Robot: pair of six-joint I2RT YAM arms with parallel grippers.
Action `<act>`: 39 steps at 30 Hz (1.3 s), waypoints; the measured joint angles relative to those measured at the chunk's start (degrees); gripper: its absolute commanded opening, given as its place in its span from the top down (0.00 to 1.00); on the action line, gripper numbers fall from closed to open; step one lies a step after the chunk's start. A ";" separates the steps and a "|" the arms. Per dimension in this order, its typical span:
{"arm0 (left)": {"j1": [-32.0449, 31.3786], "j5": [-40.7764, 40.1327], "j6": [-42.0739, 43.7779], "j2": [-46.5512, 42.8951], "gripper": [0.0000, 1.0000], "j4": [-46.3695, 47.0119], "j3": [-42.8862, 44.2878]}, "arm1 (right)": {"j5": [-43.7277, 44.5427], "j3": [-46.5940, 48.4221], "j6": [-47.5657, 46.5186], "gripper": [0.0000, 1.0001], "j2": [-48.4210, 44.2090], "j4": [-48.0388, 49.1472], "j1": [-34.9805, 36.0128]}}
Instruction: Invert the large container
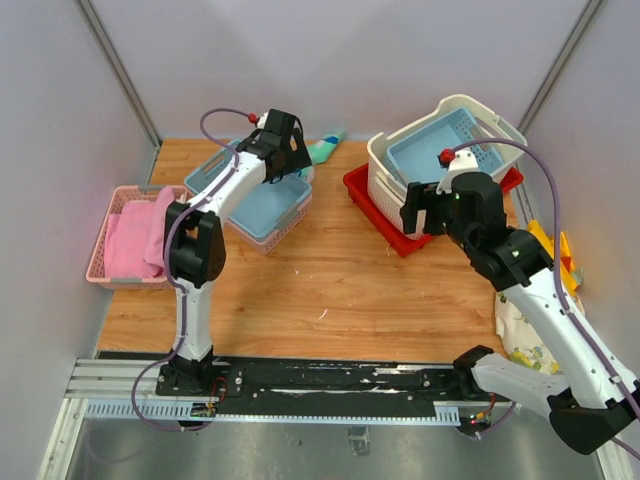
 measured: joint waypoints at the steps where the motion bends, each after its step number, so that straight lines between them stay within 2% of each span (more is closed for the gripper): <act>1: 0.11 -0.28 -0.09 0.85 0.05 -0.31 0.33 | 0.07 0.00 -0.02 0.15 -0.26 -0.22 0.02; 6: 0.66 -1.03 -0.33 3.19 0.09 -2.45 0.31 | 0.68 -0.39 -0.20 0.15 -0.83 -1.18 0.00; 19: 0.57 -0.96 -1.09 3.06 0.39 -1.11 -1.70 | 0.96 -0.70 -0.70 0.17 1.99 -1.62 0.00; 25: 0.31 1.16 -1.42 2.21 0.60 -0.02 -2.99 | 1.44 -0.70 -1.44 0.17 2.03 -1.66 0.00; 29: -0.83 1.70 -1.36 -0.02 0.67 0.39 -5.86 | 2.21 -0.70 -1.99 0.18 1.92 -1.68 0.00; 32: -2.32 1.55 -1.22 -2.51 0.69 0.17 -8.98 | 2.67 -0.70 -2.25 0.18 1.64 -1.68 0.00; 36: -6.19 1.90 0.31 -7.15 0.65 0.52 -15.30 | 3.43 -0.76 -2.38 0.18 1.18 -1.70 0.00; 37: -7.56 2.29 1.14 -8.35 0.62 0.68 -17.00 | 3.56 -0.79 -2.40 0.18 1.09 -1.73 0.00; 39: -10.10 3.32 3.23 -10.23 0.49 0.72 -19.50 | 3.74 -0.81 -2.47 0.18 1.03 -1.73 0.00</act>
